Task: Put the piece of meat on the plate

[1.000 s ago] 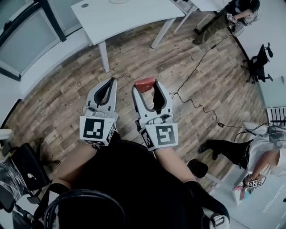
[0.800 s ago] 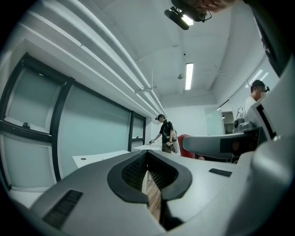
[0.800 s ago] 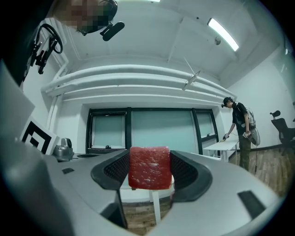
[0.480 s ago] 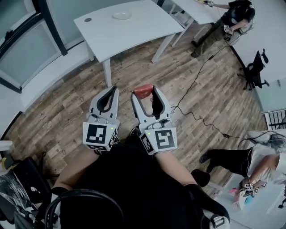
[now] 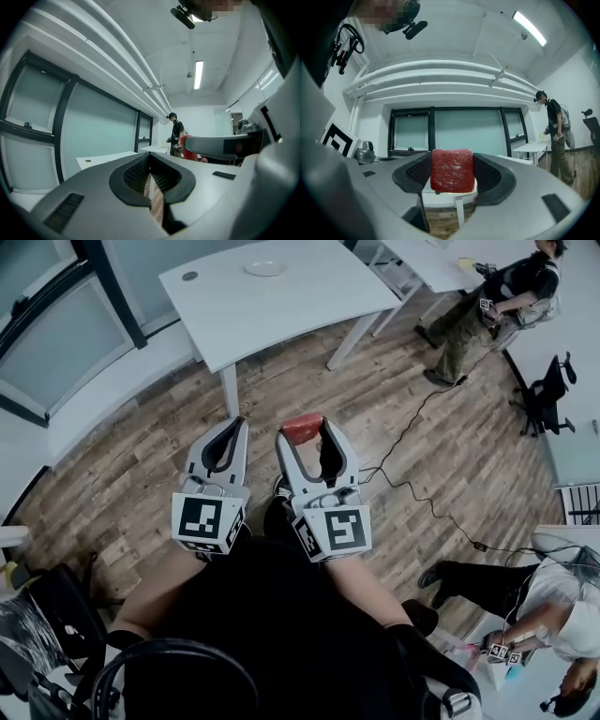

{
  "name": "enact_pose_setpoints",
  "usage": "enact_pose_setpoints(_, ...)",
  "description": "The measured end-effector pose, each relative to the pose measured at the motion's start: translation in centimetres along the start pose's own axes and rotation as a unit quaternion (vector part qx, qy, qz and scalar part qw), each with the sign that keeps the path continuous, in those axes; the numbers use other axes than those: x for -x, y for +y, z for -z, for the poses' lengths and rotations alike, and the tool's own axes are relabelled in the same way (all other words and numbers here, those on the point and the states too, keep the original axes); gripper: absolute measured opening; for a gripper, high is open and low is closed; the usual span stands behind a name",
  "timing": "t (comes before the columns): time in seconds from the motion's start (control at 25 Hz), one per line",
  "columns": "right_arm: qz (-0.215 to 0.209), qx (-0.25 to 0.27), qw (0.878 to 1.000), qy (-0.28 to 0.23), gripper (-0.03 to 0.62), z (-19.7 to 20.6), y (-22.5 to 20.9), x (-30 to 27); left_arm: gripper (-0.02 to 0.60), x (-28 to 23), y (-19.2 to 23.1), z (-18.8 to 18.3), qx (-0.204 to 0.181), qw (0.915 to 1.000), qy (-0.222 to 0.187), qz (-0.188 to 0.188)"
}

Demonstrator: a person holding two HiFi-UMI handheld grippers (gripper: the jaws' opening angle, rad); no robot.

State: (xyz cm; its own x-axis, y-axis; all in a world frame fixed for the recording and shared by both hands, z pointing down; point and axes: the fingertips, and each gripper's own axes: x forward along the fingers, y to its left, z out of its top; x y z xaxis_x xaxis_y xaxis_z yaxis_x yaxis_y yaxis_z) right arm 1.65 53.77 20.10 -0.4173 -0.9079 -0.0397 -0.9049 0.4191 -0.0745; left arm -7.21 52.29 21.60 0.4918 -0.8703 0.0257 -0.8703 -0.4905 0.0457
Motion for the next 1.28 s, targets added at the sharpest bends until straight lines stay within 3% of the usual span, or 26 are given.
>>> enact_pose_setpoints(0.48, -0.015, -0.013, 1.000, 0.011, 0.278, 0.6, -8.9, -8.2, 0.003, -12.2, 0.9, 0.6, -0.002, 0.9999, 0.014, -0.002)
enact_pose_setpoints(0.88, -0.055, -0.022, 0.998, 0.013, 0.278, 0.1, -16.2, -14.0, 0.003, -22.1, 0.2, 0.2, -0.006, 0.9996, 0.016, -0.022)
enact_pose_setpoints(1.28, -0.079, -0.024, 0.997, 0.012, 0.278, 0.1, -20.9, -16.8, 0.003, -27.0, 0.4, 0.1, -0.012, 0.9979, 0.018, -0.061)
